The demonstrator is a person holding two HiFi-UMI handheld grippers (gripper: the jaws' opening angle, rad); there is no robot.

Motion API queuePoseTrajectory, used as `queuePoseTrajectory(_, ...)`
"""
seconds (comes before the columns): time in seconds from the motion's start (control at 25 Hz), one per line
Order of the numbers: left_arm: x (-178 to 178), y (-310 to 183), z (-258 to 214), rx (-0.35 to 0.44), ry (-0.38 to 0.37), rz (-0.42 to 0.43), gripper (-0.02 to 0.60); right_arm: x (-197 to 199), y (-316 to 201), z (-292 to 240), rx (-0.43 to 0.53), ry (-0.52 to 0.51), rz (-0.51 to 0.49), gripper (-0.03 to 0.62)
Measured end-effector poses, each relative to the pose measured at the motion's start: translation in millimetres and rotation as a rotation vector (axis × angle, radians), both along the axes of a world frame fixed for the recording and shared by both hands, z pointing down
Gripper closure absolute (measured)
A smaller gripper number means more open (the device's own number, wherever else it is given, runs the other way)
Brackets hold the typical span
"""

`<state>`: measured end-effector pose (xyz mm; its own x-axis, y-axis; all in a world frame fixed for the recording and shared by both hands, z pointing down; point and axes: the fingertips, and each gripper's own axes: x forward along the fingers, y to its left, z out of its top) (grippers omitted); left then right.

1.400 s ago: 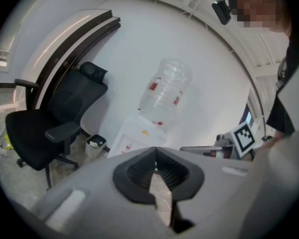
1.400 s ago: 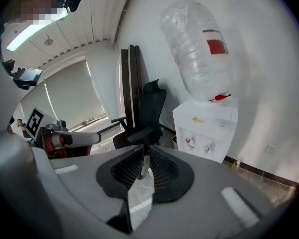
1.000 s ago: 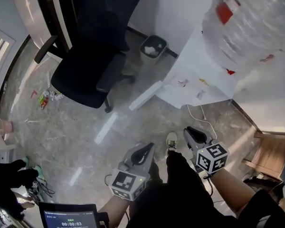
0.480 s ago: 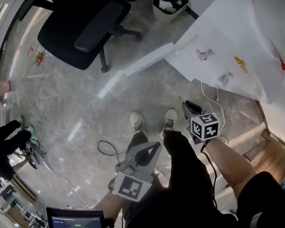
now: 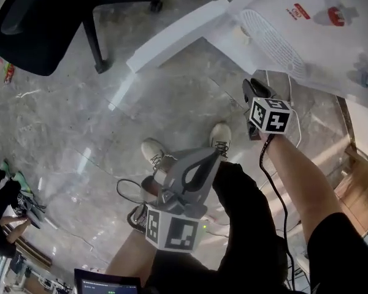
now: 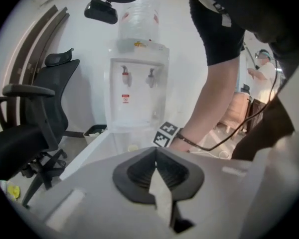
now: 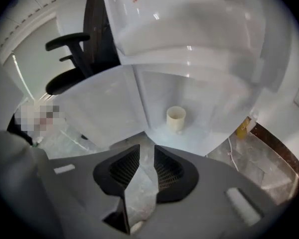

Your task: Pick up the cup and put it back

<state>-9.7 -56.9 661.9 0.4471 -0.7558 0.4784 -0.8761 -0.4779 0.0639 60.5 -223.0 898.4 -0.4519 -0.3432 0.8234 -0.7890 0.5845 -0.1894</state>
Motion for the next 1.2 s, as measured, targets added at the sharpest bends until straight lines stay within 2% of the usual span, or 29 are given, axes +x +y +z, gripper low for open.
queuePoseTrajectory(0.16,0,-18,57,0.064,0.069,-0.023,0.578,-1,-54,58,0.084,0.003,0.106,0.496)
queuePoseTrajectory(0.28,-13,-36,86,0.061,0.150,-0.062,0.578,-6,-89,96,0.123,0.008,0.138,0.472)
queuePoseTrajectory(0.48,-35,-71,107,0.087,0.196,0.003,0.578,-3,-134,145,0.148,0.035,0.209,0.445)
queuePoseTrajectory(0.64,-52,-95,116,0.113,0.280,-0.004,0.578,-18,-153,162,0.177,-0.006,0.201,0.445)
queuePoseTrajectory(0.72,-49,-102,120,0.139,0.264,0.045,0.578,-18,-156,166,0.189,-0.021,0.202,0.457)
queuePoseTrajectory(0.84,-47,-108,129,0.166,0.224,0.098,0.578,-15,-162,170,0.205,-0.035,0.217,0.528)
queuePoseTrajectory(0.96,-47,-111,140,0.158,0.194,0.104,0.578,-12,-163,170,0.216,-0.023,0.197,0.536)
queuePoseTrajectory(1.2,-40,-98,134,0.137,0.208,0.138,0.578,-10,-161,156,0.256,-0.037,0.162,0.542)
